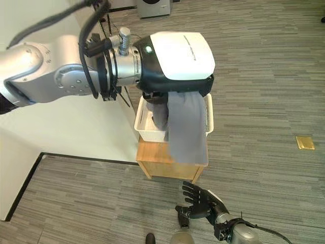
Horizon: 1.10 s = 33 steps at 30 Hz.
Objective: Pick up bed clothes into laundry basket.
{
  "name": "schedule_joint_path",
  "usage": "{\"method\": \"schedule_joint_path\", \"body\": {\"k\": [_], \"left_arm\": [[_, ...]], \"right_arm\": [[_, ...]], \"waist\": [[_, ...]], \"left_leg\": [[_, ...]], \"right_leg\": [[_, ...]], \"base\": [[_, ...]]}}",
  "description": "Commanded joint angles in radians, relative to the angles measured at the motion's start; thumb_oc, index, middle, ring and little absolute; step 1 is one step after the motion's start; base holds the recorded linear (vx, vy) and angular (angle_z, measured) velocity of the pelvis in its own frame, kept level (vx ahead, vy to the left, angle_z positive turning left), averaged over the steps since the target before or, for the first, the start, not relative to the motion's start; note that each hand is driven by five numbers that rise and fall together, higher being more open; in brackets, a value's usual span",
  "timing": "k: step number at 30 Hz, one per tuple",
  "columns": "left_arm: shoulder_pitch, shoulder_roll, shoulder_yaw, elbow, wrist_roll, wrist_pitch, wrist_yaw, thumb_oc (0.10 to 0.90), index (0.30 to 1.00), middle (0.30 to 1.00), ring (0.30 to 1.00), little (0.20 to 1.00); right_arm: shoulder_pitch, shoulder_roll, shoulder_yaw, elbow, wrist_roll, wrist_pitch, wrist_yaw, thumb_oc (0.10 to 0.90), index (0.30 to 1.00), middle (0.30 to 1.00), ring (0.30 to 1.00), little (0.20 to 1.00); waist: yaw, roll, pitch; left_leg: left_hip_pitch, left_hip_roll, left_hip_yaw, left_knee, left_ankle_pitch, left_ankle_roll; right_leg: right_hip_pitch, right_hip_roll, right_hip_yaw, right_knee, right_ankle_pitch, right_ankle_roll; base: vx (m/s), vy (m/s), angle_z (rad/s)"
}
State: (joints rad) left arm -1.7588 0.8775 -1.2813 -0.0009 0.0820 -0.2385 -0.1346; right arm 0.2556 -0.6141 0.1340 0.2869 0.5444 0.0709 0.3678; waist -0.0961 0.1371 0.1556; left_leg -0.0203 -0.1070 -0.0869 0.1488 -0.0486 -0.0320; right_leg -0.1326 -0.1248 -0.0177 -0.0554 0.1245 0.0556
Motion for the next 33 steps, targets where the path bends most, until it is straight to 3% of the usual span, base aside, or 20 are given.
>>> {"method": "schedule_joint_path", "body": {"k": [1, 2, 3, 4, 6, 8, 9, 10, 11, 12, 14, 15, 17, 18, 19, 20, 22, 24, 27, 33], "left_arm": [[-0.068, 0.004, 0.212, 0.156, 0.0, 0.057, 0.104, 0.4, 0.3, 0.3, 0.3, 0.3], [-0.079, 0.003, 0.204, 0.156, -0.011, 0.057, 0.102, 0.4, 0.3, 0.3, 0.3, 0.3], [-0.091, 0.01, 0.192, 0.151, -0.007, 0.056, 0.104, 0.4, 0.3, 0.3, 0.3, 0.3], [-0.107, 0.023, 0.175, 0.157, 0.008, 0.056, 0.108, 0.4, 0.3, 0.3, 0.3, 0.3], [-0.134, 0.033, 0.156, 0.157, 0.024, 0.065, 0.113, 0.4, 0.3, 0.3, 0.3, 0.3], [-0.154, 0.057, 0.149, 0.161, 0.041, 0.066, 0.125, 0.4, 0.3, 0.3, 0.3, 0.3], [-0.154, 0.058, 0.148, 0.161, 0.042, 0.066, 0.125, 0.4, 0.3, 0.3, 0.3, 0.3], [-0.145, 0.099, 0.153, 0.153, 0.068, 0.07, 0.136, 0.4, 0.3, 0.3, 0.3, 0.3], [-0.15, 0.124, 0.152, 0.136, 0.072, 0.073, 0.134, 0.4, 0.3, 0.3, 0.3, 0.3], [-0.15, 0.156, 0.146, 0.129, 0.072, 0.075, 0.126, 0.4, 0.3, 0.3, 0.3, 0.3], [-0.15, 0.169, 0.146, 0.113, 0.063, 0.08, 0.128, 0.4, 0.3, 0.3, 0.3, 0.3], [-0.161, 0.166, 0.144, 0.113, 0.055, 0.082, 0.129, 0.4, 0.3, 0.3, 0.3, 0.3], [-0.17, 0.181, 0.143, 0.118, 0.038, 0.081, 0.144, 0.4, 0.3, 0.3, 0.3, 0.3], [-0.185, 0.19, 0.131, 0.119, 0.035, 0.075, 0.151, 0.4, 0.3, 0.3, 0.3, 0.3], [-0.206, 0.196, 0.111, 0.129, 0.029, 0.072, 0.155, 0.4, 0.3, 0.3, 0.3, 0.3], [-0.224, 0.216, 0.085, 0.127, 0.04, 0.036, 0.206, 0.4, 0.3, 0.3, 0.3, 0.3], [-0.206, 0.204, 0.096, 0.117, -0.001, 0.047, 0.157, 0.4, 0.3, 0.3, 0.3, 0.3], [-0.193, 0.21, 0.109, 0.11, 0.016, 0.051, 0.16, 0.4, 0.3, 0.3, 0.3, 0.3], [-0.186, 0.227, 0.095, 0.104, -0.005, 0.052, 0.142, 0.4, 0.3, 0.3, 0.3, 0.3], [-0.183, 0.222, 0.088, 0.103, -0.037, 0.046, 0.131, 0.4, 0.3, 0.3, 0.3, 0.3]], "right_arm": [[0.006, -0.051, -0.05, -0.185, -0.002, -0.051, 0.044, 0.8, 0.9, 0.9, 0.9, 0.9], [0.006, -0.054, -0.055, -0.179, -0.017, -0.047, 0.031, 0.8, 0.9, 0.9, 0.9, 0.9], [0.009, -0.051, -0.061, -0.179, -0.021, -0.044, 0.028, 0.8, 0.9, 0.9, 0.9, 0.9], [0.004, -0.056, -0.066, -0.17, -0.026, -0.051, 0.014, 0.8, 0.9, 0.9, 0.9, 0.9], [-0.003, -0.045, -0.073, -0.17, -0.018, -0.059, 0.011, 0.8, 0.9, 0.9, 0.9, 0.9], [-0.02, -0.03, -0.063, -0.184, -0.008, -0.058, 0.009, 0.8, 0.9, 0.9, 0.9, 0.9], [-0.021, -0.03, -0.061, -0.184, -0.008, -0.058, 0.009, 0.8, 0.9, 0.9, 0.9, 0.9], [-0.069, -0.006, -0.028, -0.165, -0.01, -0.062, -0.001, 0.8, 0.9, 0.9, 0.9, 0.9], [-0.103, 0.009, -0.006, -0.151, -0.017, -0.064, -0.006, 0.8, 0.9, 0.9, 0.9, 0.9], [-0.146, 0.02, 0.028, -0.153, -0.025, -0.06, 0.001, 0.8, 0.9, 0.9, 0.9, 0.9], [-0.188, 0.027, 0.065, -0.137, -0.053, -0.058, 0.004, 0.8, 0.9, 0.9, 0.9, 0.9], [-0.195, 0.031, 0.072, -0.133, -0.064, -0.053, 0.005, 0.8, 0.9, 0.9, 0.9, 0.9], [-0.216, 0.038, 0.086, -0.121, -0.071, -0.047, -0.003, 0.8, 0.9, 0.9, 0.9, 0.9], [-0.222, 0.042, 0.09, -0.114, -0.065, -0.046, -0.004, 0.8, 0.9, 0.9, 0.9, 0.9], [-0.228, 0.039, 0.094, -0.104, -0.069, -0.043, -0.002, 0.8, 0.9, 0.9, 0.9, 0.9], [-0.212, 0.014, 0.097, -0.1, -0.105, -0.062, 0.003, 0.8, 0.9, 0.9, 0.9, 0.9], [-0.213, 0.037, 0.09, -0.084, -0.072, -0.037, -0.001, 0.8, 0.9, 0.9, 0.9, 0.9], [-0.206, 0.03, 0.094, -0.086, -0.068, -0.036, 0.001, 0.8, 0.9, 0.9, 0.9, 0.9], [-0.141, 0.016, 0.068, -0.092, -0.047, -0.03, 0.027, 0.8, 0.9, 0.9, 0.9, 0.9], [-0.069, 0.011, 0.029, -0.077, -0.032, -0.033, 0.025, 0.8, 0.9, 0.9, 0.9, 0.9]], "waist": [[0.039, -0.087, 0.039], [0.045, -0.074, 0.036], [0.059, -0.079, 0.028], [0.079, -0.076, 0.025], [0.088, -0.082, 0.019], [0.105, -0.082, -0.007], [0.105, -0.083, -0.005], [0.132, -0.098, -0.028], [0.151, -0.095, -0.034], [0.183, -0.092, -0.036], [0.178, -0.055, -0.018], [0.164, -0.04, -0.014], [0.141, -0.032, -0.005], [0.135, -0.03, -0.006], [0.125, -0.03, -0.009], [0.123, -0.05, -0.007], [0.125, -0.06, -0.025], [0.131, -0.062, -0.032], [0.146, -0.065, -0.075], [0.142, -0.059, -0.098]], "left_leg": [[-0.257, 0.051, -0.053, 0.277, 0.19, -0.093], [-0.3, 0.058, -0.037, 0.186, 0.187, -0.086], [-0.298, 0.057, -0.012, 0.117, 0.175, -0.08], [-0.35, 0.054, 0.016, 0.015, 0.211, -0.073], [-0.361, 0.039, 0.064, -0.002, 0.229, -0.067], [-0.317, 0.028, 0.044, 0.01, 0.188, -0.032], [-0.315, 0.028, 0.045, 0.01, 0.185, -0.031], [-0.275, 0.022, 0.058, 0.024, 0.129, 0.003], [-0.225, 0.035, 0.07, -0.007, 0.118, 0.022], [-0.181, 0.036, 0.077, -0.027, 0.1, 0.05], [-0.101, 0.058, 0.051, -0.071, 0.089, 0.069], [-0.069, 0.067, 0.04, -0.092, 0.086, 0.07], [-0.014, 0.081, 0.032, -0.138, 0.079, 0.059], [0.007, 0.078, 0.013, -0.162, 0.073, 0.048], [0.018, 0.074, -0.007, -0.174, 0.069, 0.041], [0.024, 0.051, -0.041, -0.164, 0.052, 0.037], [0.014, 0.052, -0.049, -0.163, 0.058, 0.028], [0.023, 0.055, -0.047, -0.177, 0.058, 0.028], [0.013, 0.066, -0.069, -0.22, 0.08, 0.014], [-0.008, 0.06, -0.099, -0.236, 0.098, -0.002]], "right_leg": [[0.253, -0.01, -0.029, 0.001, -0.194, 0.043], [0.275, 0.004, -0.025, -0.004, -0.216, 0.042], [0.298, 0.0, -0.019, -0.012, -0.228, 0.044], [0.325, 0.011, -0.005, -0.024, -0.238, 0.044], [0.336, 0.022, -0.012, -0.027, -0.237, 0.046], [0.327, 0.027, -0.004, 0.015, -0.273, 0.046], [0.327, 0.026, -0.002, 0.019, -0.277, 0.046], [0.325, 0.012, -0.011, 0.13, -0.314, 0.065], [0.293, 0.016, -0.009, 0.192, -0.302, 0.085], [0.244, -0.006, -0.034, 0.339, -0.264, 0.119], [0.101, -0.029, -0.062, 0.546, -0.185, 0.156], [0.053, -0.04, -0.067, 0.564, -0.174, 0.153], [-0.015, -0.088, -0.09, 0.506, -0.17, 0.143], [-0.038, -0.091, -0.085, 0.412, -0.171, 0.141], [-0.031, -0.088, -0.067, 0.338, -0.159, 0.143], [0.001, -0.06, -0.015, 0.239, -0.163, 0.14], [0.058, -0.045, 0.017, 0.187, -0.182, 0.138], [0.073, -0.047, 0.014, 0.162, -0.172, 0.132], [0.168, -0.029, -0.044, 0.031, -0.155, 0.117], [0.208, -0.012, -0.083, -0.032, -0.153, 0.104]], "base": [[0.13, -0.03, -0.09], [0.26, -0.052, -0.18], [0.39, -0.022, -0.41], [0.33, -0.048, -0.38], [0.2, -0.06, -0.22], [0.16, -0.02, 0.15], [0.31, 0.062, 0.0], [0.29, 0.084, -0.34], [0.4, 0.125, -0.63], [0.23, 0.093, -0.71], [0.2, 0.08, -0.9], [0.18, 0.035, -0.29], [0.19, -0.066, 0.17], [0.23, -0.146, 0.21], [0.32, -0.178, 0.4], [0.23, -0.11, 0.39], [0.12, -0.099, 0.52], [0.08, -0.106, 0.4], [0.06, -0.129, 0.03], [0.0, -0.045, 0.29]]}}
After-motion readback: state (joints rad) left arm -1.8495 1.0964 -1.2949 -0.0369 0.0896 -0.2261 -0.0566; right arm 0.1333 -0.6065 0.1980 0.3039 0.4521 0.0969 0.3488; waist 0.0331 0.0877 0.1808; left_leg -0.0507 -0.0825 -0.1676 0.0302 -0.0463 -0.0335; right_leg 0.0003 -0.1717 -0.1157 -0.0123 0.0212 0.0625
